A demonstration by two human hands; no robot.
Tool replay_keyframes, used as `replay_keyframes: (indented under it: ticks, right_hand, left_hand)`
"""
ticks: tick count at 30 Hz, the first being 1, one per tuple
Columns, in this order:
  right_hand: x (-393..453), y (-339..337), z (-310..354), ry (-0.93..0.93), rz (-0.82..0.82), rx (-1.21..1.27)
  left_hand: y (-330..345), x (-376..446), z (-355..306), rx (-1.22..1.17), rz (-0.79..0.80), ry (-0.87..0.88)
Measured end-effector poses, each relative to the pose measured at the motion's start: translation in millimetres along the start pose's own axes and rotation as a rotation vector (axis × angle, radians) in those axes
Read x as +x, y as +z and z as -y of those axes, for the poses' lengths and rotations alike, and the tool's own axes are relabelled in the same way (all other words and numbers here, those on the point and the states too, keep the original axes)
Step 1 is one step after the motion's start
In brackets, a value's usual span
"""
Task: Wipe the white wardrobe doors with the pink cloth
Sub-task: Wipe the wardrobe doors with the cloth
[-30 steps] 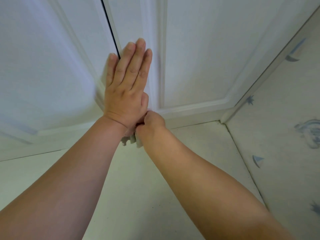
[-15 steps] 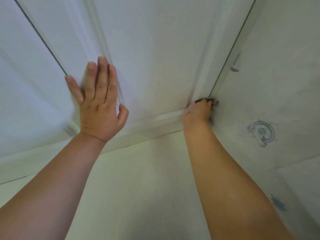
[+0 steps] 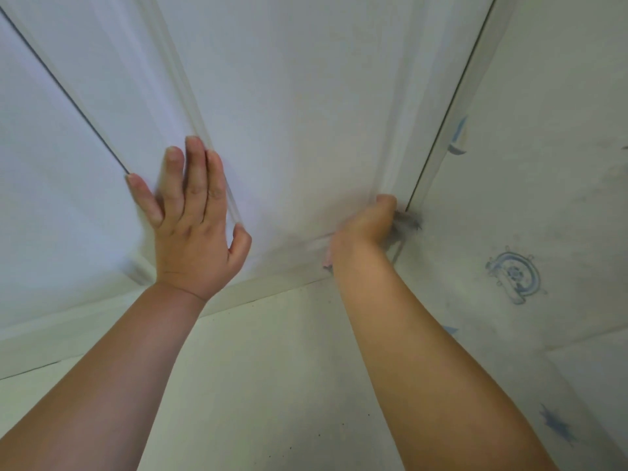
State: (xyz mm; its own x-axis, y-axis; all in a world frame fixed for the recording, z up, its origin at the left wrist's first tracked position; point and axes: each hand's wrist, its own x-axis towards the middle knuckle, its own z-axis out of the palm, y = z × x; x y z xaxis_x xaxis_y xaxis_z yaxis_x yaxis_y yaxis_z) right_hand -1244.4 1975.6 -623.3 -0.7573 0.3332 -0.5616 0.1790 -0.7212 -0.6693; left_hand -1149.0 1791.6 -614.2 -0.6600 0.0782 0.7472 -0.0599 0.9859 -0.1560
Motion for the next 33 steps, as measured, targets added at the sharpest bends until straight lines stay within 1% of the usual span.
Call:
replay_keyframes:
  ticks: [1, 2, 3, 5, 8, 10, 12, 14, 15, 17, 18, 22, 24, 26, 27, 28, 29, 32, 33]
  right_hand:
    - [-2, 8, 1, -0.106, -0.010, 0.068]
    - [-12, 15, 4, -0.231, 0.003, 0.029]
    - [-25, 22, 3, -0.341, 0.054, -0.050]
    - [-49, 21, -4, -0.498, 0.163, -0.237]
    - [-55, 3, -14, -0.686, 0.304, -0.351]
    - [-52, -1, 2, -0.860, 0.351, -0.446]
    - [-51, 5, 32, -1.045, 0.396, -0.542]
    - [-48, 19, 66, -1.251, 0.428, -0.558]
    - [-43, 25, 79, -1.302, 0.431, -0.524]
    - [-27, 27, 89, -1.330, 0.415, -0.468]
    - [-22, 22, 84, -1.337, 0.393, -0.487]
    - [4, -11, 40, -1.315, 0.302, -0.703]
    - [9, -15, 30, -1.347, 0.197, -0.785]
    - [6, -10, 26, -1.407, 0.021, -0.857]
    - [5, -5, 24, -1.434, -0.033, -0.884]
    - [4, -1, 22, -1.476, -0.038, -0.882]
    - [1, 6, 16, -1.512, 0.011, -0.864]
    - [-26, 26, -15, -1.531, 0.197, -0.808]
    - [-46, 37, -36, -1.527, 0.264, -0.809]
  left_hand:
    - [0, 0, 0, 0.003, 0.000, -0.002]
    - [0, 0, 0, 0.008, 0.000, -0.004]
    - [-1, 0, 0, 0.012, 0.000, -0.005]
    - [-2, 0, -1, 0.003, 0.004, -0.005]
    - [-4, 0, -3, -0.010, 0.014, -0.009]
    - [-4, -1, -2, -0.011, 0.012, -0.013]
    - [-3, -1, -2, -0.008, 0.009, -0.019]
    - [-3, -1, -3, -0.018, 0.015, -0.025]
    - [-4, -2, -4, -0.025, 0.018, -0.030]
    - [-6, -2, -6, -0.025, 0.026, -0.031]
    - [-8, -2, -5, -0.023, 0.035, -0.027]
    - [-10, -3, -6, -0.015, 0.076, -0.027]
    - [-11, -2, -9, -0.014, 0.088, -0.039]
    - [-14, -2, -10, -0.026, 0.109, -0.046]
    - [-16, -2, -11, -0.038, 0.118, -0.045]
    - [-19, -2, -12, -0.050, 0.129, -0.038]
    - [-25, -4, -9, -0.059, 0.142, -0.024]
    - [-45, -12, 0, -0.116, 0.177, 0.072]
    - [-57, -19, 12, -0.105, 0.200, 0.096]
